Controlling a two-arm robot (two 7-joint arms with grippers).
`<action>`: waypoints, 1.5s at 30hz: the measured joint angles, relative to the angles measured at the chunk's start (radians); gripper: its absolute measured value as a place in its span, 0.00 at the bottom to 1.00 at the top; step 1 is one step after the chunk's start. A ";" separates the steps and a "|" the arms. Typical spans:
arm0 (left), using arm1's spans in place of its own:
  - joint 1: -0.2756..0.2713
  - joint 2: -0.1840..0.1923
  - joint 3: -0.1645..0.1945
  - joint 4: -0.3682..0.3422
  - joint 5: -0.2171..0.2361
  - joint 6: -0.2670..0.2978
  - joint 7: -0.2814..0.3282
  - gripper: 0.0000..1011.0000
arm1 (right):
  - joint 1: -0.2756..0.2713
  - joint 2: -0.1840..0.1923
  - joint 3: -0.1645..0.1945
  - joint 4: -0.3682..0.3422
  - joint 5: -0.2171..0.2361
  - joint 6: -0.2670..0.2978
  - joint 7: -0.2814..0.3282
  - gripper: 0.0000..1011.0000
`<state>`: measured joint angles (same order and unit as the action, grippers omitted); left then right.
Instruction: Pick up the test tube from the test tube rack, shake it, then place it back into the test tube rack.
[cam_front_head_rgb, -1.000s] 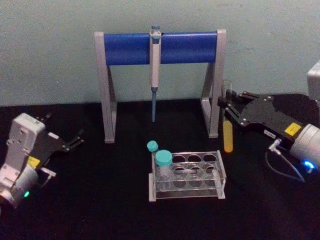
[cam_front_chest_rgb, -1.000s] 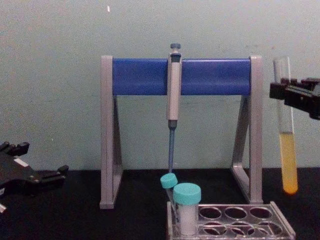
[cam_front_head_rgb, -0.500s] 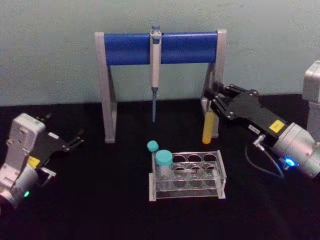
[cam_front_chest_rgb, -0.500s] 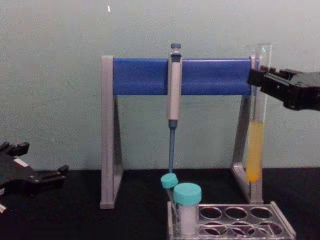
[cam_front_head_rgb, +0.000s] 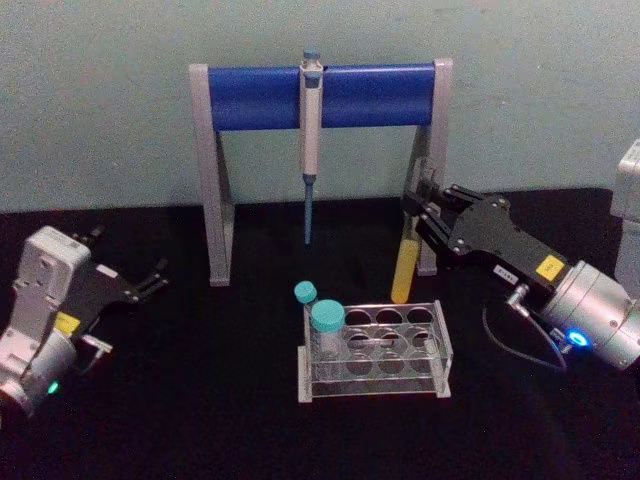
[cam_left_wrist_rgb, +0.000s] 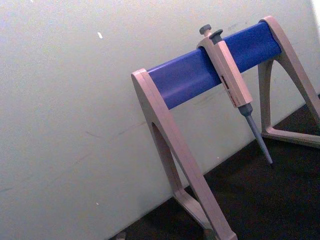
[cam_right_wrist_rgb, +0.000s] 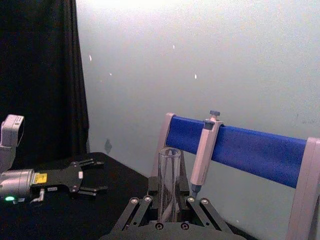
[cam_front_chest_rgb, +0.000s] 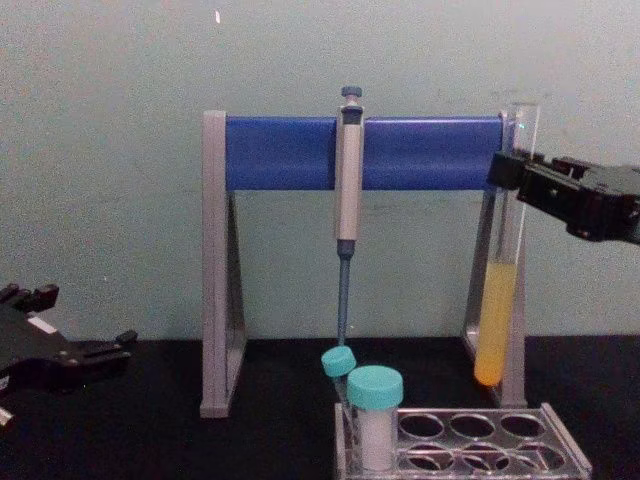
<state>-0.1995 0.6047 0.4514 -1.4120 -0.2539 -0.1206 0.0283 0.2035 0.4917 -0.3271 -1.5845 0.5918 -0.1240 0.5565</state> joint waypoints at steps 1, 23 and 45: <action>0.000 0.000 0.000 0.000 0.000 0.000 0.000 0.99 | 0.000 0.000 0.000 0.002 0.002 0.000 0.001 0.23; 0.000 0.000 0.000 0.000 0.000 0.000 0.000 0.99 | 0.038 -0.022 -0.047 0.085 -0.029 0.017 0.000 0.23; 0.000 0.000 0.000 0.000 0.000 0.000 0.000 0.99 | 0.076 -0.047 -0.078 0.151 -0.075 0.035 -0.001 0.23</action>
<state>-0.1995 0.6047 0.4514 -1.4120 -0.2539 -0.1206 0.0283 0.2797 0.4445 -0.4054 -1.4332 0.5170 -0.0892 0.5556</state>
